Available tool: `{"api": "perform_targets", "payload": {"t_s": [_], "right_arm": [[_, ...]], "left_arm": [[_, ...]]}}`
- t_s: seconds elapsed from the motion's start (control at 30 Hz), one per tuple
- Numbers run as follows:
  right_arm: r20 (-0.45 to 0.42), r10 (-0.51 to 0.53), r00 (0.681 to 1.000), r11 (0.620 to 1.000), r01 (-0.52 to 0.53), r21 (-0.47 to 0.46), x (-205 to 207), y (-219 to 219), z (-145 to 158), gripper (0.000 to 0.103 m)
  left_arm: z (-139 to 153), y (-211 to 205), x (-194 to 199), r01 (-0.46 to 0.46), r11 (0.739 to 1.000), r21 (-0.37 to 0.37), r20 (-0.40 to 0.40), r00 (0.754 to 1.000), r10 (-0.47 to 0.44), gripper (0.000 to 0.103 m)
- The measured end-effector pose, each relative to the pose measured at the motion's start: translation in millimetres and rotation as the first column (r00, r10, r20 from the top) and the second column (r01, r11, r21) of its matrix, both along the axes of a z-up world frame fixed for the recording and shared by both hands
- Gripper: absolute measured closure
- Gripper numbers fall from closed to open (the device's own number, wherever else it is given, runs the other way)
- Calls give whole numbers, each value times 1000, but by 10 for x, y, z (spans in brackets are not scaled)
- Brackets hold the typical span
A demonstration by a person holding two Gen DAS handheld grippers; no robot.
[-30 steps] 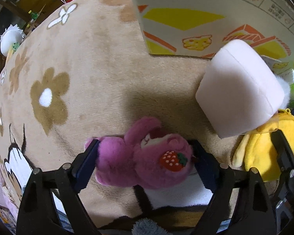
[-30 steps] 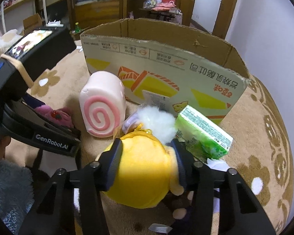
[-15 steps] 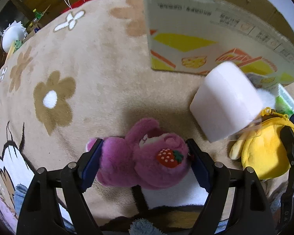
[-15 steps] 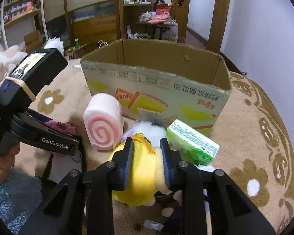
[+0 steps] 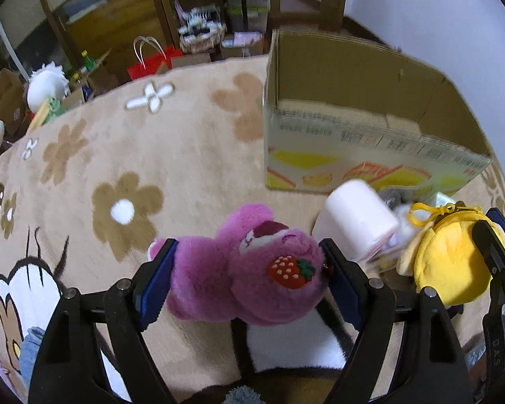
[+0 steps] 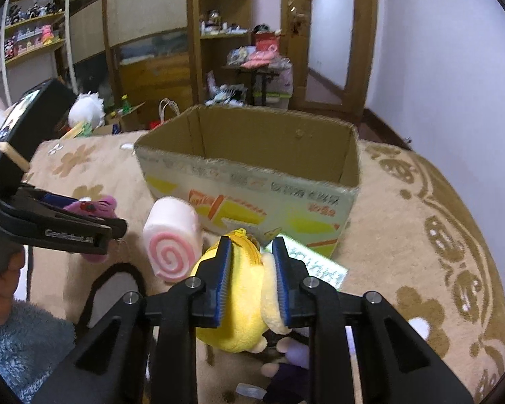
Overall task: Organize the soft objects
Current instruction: 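Close the left tool on the pink bear while the right tool grasps the yellow dog, then lift both plush toys and carry them over the cardboard box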
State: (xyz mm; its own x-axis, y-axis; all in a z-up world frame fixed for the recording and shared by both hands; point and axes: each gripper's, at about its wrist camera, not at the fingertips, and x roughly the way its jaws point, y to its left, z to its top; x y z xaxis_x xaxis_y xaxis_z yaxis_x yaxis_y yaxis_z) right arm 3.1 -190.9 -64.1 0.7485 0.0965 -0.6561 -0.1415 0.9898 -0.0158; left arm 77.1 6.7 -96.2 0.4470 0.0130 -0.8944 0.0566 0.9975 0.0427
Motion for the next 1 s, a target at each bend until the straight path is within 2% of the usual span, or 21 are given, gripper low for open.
{"api": "perform_targets", "payload": {"t_s": [0.1,0.27,0.53,0.77,1.0], "right_arm": [[47,-21,999,1000,21,-5,-39,-24,85,78],[72,-36,997,999,36,1,-54,-64,159,78],[135,-46,990,999,45,13,-87,-105,307,78],[201,-66,977,998,61,29,-79,-195,499,78],[267,-57,962,998,56,11,41,-197,696,78]], "left_arm": [[107,2,-49,1,1000,-12,58,998,0,21],[307,-26,-162,11,1000,-27,160,987,-6,21],[564,-22,-288,7,998,-54,312,950,11,21],[709,-58,-325,13,999,-43,401,916,6,21],[830,-214,-239,53,999,0,469,882,-47,21]]}}
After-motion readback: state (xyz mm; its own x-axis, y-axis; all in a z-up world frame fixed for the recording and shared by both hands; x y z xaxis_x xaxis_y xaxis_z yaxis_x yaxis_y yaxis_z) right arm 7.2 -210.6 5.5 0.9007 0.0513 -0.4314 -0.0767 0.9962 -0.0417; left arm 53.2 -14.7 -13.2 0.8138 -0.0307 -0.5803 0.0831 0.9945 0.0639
